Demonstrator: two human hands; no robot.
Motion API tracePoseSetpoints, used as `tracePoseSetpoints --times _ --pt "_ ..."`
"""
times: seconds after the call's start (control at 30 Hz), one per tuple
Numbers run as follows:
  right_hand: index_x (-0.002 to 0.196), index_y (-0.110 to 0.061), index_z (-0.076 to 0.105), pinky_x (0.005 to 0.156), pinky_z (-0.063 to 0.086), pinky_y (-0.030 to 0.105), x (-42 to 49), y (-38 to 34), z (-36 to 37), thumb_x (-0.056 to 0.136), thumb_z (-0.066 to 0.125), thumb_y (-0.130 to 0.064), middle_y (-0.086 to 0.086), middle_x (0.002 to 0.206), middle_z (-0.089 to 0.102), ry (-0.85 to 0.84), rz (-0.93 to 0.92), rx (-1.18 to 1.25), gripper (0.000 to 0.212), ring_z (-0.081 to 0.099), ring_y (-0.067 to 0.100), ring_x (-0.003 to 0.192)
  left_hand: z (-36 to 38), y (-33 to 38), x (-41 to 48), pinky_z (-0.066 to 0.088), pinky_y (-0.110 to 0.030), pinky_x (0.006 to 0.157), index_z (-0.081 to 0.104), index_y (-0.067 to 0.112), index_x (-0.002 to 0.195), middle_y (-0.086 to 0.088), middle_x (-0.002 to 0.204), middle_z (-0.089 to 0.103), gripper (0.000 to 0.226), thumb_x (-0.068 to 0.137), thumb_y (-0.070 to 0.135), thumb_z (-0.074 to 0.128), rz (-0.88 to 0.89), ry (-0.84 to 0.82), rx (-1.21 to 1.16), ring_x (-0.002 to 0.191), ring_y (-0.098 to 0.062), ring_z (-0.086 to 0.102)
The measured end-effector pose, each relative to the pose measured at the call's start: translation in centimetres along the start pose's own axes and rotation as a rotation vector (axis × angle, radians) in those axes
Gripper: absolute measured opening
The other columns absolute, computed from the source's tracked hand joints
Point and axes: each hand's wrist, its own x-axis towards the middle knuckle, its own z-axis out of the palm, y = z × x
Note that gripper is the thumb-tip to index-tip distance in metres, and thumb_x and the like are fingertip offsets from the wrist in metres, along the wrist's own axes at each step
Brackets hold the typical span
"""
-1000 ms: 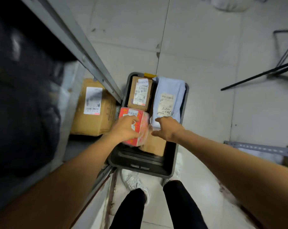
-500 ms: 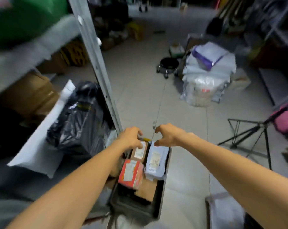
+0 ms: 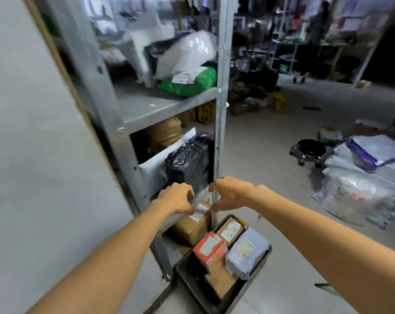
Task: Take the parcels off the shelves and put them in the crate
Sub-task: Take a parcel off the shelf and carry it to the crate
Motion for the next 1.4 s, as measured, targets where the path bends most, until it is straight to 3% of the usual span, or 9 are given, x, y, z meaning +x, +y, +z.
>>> tracePoseSetpoints --times 0.13,0.5,0.67,0.73,0.83,0.93,1.17,1.3,1.4 --pt "0.123 -0.014 0.059 0.089 0.051 0.042 -0.1 -6.4 -1.5 0.08 0.07 -0.043 0.008 0.117 0.063 0.011 -0.171 -0.074 0.053 0.06 0.028 0.106 -2.4 -3.9 -7.2 0.049 -0.033 0.086 0.056 0.031 0.125 0.001 0.123 0.061 0.06 0.069 0.033 0.079 -0.138 0.106 -0.012 0.111 -0.023 0.059" --pt "0.142 -0.018 0.041 0.096 0.044 0.037 -6.4 -31.2 1.5 0.081 0.07 -0.048 0.004 0.137 0.05 -0.017 -0.671 -0.204 0.074 0.049 0.025 0.122 -2.3 -14.0 -34.7 0.051 -0.036 0.089 0.058 0.029 0.123 0.002 0.118 0.061 0.056 0.071 0.034 0.079 -0.659 0.299 -0.168 0.106 -0.021 0.059" --pt "0.126 -0.014 0.056 0.082 0.043 0.026 -14.0 -43.4 3.5 0.08 0.071 -0.04 0.008 0.122 0.061 -0.01 -1.053 -0.204 0.056 0.056 0.026 0.114 -0.2 -16.3 -51.7 0.05 -0.037 0.089 0.058 0.032 0.124 0.003 0.121 0.061 0.059 0.069 0.039 0.079 -0.977 0.371 -0.224 0.11 -0.022 0.059" --pt "0.126 -0.015 0.056 0.088 0.046 0.029 -17.6 -47.9 4.2 0.079 0.072 -0.043 0.008 0.122 0.06 -0.01 -1.182 -0.202 0.058 0.056 0.026 0.115 0.8 -16.0 -58.4 0.05 -0.037 0.093 0.06 0.03 0.12 0.002 0.118 0.062 0.055 0.069 0.036 0.08 -1.115 0.415 -0.278 0.11 -0.021 0.059" --pt "0.13 -0.016 0.054 0.092 0.05 0.041 -23.8 -53.7 5.4 0.078 0.072 -0.046 0.01 0.124 0.058 -0.041 -1.337 -0.217 0.062 0.055 0.028 0.115 2.8 -13.9 -67.7 0.05 -0.039 0.094 0.063 0.024 0.114 -0.003 0.117 0.063 0.049 0.068 0.027 0.081 -1.293 0.52 -0.346 0.111 -0.025 0.059" --pt "0.123 -0.018 0.057 0.083 0.05 0.033 -30.2 -58.2 6.7 0.075 0.074 -0.043 0.007 0.118 0.058 -0.08 -1.507 -0.239 0.057 0.057 0.027 0.111 4.9 -10.1 -75.5 0.052 -0.041 0.089 0.069 0.015 0.108 -0.008 0.11 0.068 0.04 0.07 0.021 0.08 -1.467 0.568 -0.354 0.107 -0.027 0.063" --pt "0.12 -0.014 0.057 0.078 0.052 0.037 -46.1 -63.8 10.9 0.076 0.073 -0.039 0.006 0.115 0.06 -0.157 -1.911 -0.312 0.053 0.06 0.025 0.102 11.5 2.2 -89.2 0.051 -0.035 0.086 0.061 0.031 0.119 0.002 0.118 0.063 0.052 0.07 0.035 0.08 -1.891 0.631 -0.383 0.108 -0.022 0.06" --pt "0.14 -0.016 0.043 0.094 0.048 0.039 -56.1 -63.6 13.3 0.079 0.07 -0.045 0.007 0.136 0.049 -0.219 -2.13 -0.355 0.074 0.054 0.025 0.119 15.0 11.3 -94.2 0.048 -0.032 0.081 0.06 0.032 0.118 0.005 0.116 0.064 0.054 0.068 0.036 0.08 -2.161 0.677 -0.368 0.109 -0.021 0.06" --pt "0.14 -0.015 0.044 0.097 0.045 0.037 -62.9 -61.7 14.9 0.079 0.07 -0.043 0.008 0.14 0.047 -0.255 -2.316 -0.362 0.072 0.048 0.025 0.125 17.5 17.8 -96.5 0.052 -0.034 0.085 0.062 0.029 0.116 0.003 0.115 0.064 0.053 0.067 0.037 0.082 -2.338 0.704 -0.406 0.103 -0.021 0.061"
